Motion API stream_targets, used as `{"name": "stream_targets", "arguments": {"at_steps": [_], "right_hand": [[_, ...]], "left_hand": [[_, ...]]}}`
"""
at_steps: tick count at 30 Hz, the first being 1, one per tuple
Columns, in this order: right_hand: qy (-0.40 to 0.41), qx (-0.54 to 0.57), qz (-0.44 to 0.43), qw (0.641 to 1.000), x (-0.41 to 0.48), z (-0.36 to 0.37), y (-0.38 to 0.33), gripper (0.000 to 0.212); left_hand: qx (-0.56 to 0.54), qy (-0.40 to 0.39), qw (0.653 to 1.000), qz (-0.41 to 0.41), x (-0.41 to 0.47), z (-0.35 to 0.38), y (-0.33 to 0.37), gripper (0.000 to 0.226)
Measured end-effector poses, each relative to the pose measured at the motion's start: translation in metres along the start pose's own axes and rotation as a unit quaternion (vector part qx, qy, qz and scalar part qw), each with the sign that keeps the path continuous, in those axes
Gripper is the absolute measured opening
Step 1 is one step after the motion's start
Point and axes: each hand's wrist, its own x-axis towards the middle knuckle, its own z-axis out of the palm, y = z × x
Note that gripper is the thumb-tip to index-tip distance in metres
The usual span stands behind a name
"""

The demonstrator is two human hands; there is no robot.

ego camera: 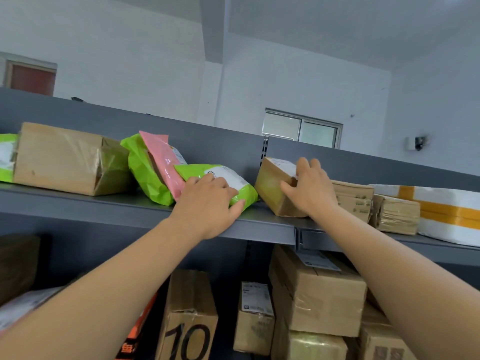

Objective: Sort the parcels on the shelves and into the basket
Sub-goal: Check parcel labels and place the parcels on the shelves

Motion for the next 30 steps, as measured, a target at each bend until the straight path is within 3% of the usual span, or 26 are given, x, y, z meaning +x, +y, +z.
{"name": "stream_targets", "arguments": {"at_steps": [7,11,15,20,24,28,30], "right_hand": [[-0.042,0.067,0.044,0.996,0.013,0.004,-0.015,0.035],[-0.039,0.089,0.063,0.993,0.017,0.002,-0.015,0.03],[-0.041,0.107,0.109,0.987,0.021,0.0,-0.009,0.051],[-0.007,0.192,0.096,0.977,0.009,-0.008,-0.003,0.068],[0.043,0.272,0.051,0.96,-0.02,-0.026,-0.007,0.083],[0.084,0.332,0.023,0.939,-0.049,-0.036,-0.01,0.101],[0.101,0.362,0.019,0.926,-0.059,-0.036,-0.01,0.101]], "left_hand": [[-0.005,-0.005,1.0,0.0,0.0,-0.001,0.0,0.067],[-0.01,0.011,1.0,-0.001,0.001,-0.002,-0.002,0.08],[-0.004,0.004,1.0,-0.002,0.002,-0.004,-0.001,0.082],[-0.022,-0.024,0.999,-0.02,0.005,-0.015,0.004,0.05],[-0.122,0.024,0.992,-0.034,0.013,-0.02,0.016,0.043],[-0.313,0.025,0.949,-0.04,0.018,-0.029,0.042,0.043],[-0.354,0.025,0.934,-0.032,0.017,-0.035,0.055,0.044]]}}
